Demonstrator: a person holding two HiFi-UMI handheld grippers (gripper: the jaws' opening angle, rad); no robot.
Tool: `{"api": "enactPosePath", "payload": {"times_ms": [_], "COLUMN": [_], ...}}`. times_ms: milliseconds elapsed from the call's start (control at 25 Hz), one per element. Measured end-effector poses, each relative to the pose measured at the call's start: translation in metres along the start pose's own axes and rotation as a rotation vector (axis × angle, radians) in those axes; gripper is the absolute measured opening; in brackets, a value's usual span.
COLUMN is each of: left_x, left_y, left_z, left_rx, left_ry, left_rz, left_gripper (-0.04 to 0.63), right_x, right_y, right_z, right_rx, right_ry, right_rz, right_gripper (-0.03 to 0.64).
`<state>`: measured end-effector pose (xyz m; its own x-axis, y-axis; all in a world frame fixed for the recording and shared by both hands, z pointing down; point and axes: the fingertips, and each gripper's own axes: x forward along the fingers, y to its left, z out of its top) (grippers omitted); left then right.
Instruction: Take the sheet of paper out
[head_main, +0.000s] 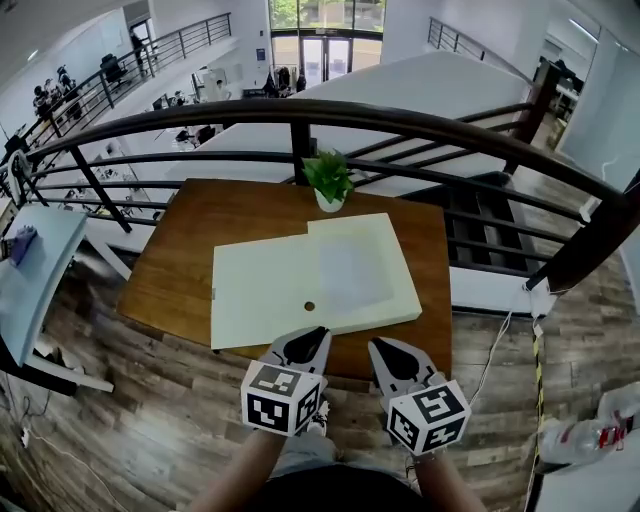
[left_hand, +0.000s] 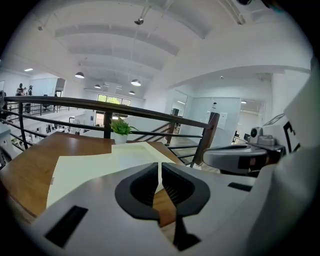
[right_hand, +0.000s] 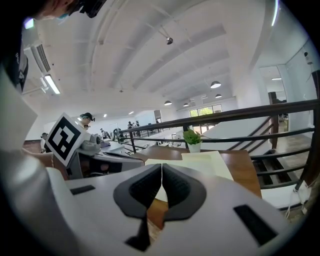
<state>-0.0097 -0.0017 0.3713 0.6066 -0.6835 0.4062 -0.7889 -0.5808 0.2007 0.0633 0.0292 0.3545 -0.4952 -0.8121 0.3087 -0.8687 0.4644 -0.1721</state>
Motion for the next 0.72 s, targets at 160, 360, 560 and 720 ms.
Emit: {"api": "enactPosePath", "payload": {"times_ms": [160,360,560,720], "left_x": [0.028,0.06,0.083,0.091], "left_y": [0.032,0.063,0.079,0.085], "left_z": [0.02,0.034,0.036,0.028], "left_rx": [0.003,0.02,0.029,0.02], "left_ry": [0.012,0.044,0.072,0.101], "left_rz": [-0.026,-0.06,-0.101,-0.127], "left_gripper": [0.032,0.032,0.032,0.032], "right_x": [0.042,0.081,0.108,0.122], "right_y": [-0.015,-0.034,-0.048,-0.051], "right_z": [0.015,0.026,0.024,0.021], "right_rx": [0.004,0.014,0.047,0.059], "right_ry": [0.009,0.01,0.024,0.042], "right_rz": [-0.018,-0.052,-0.09,-0.103], "right_gripper": [0.028,0.028,0.028,0.028]}}
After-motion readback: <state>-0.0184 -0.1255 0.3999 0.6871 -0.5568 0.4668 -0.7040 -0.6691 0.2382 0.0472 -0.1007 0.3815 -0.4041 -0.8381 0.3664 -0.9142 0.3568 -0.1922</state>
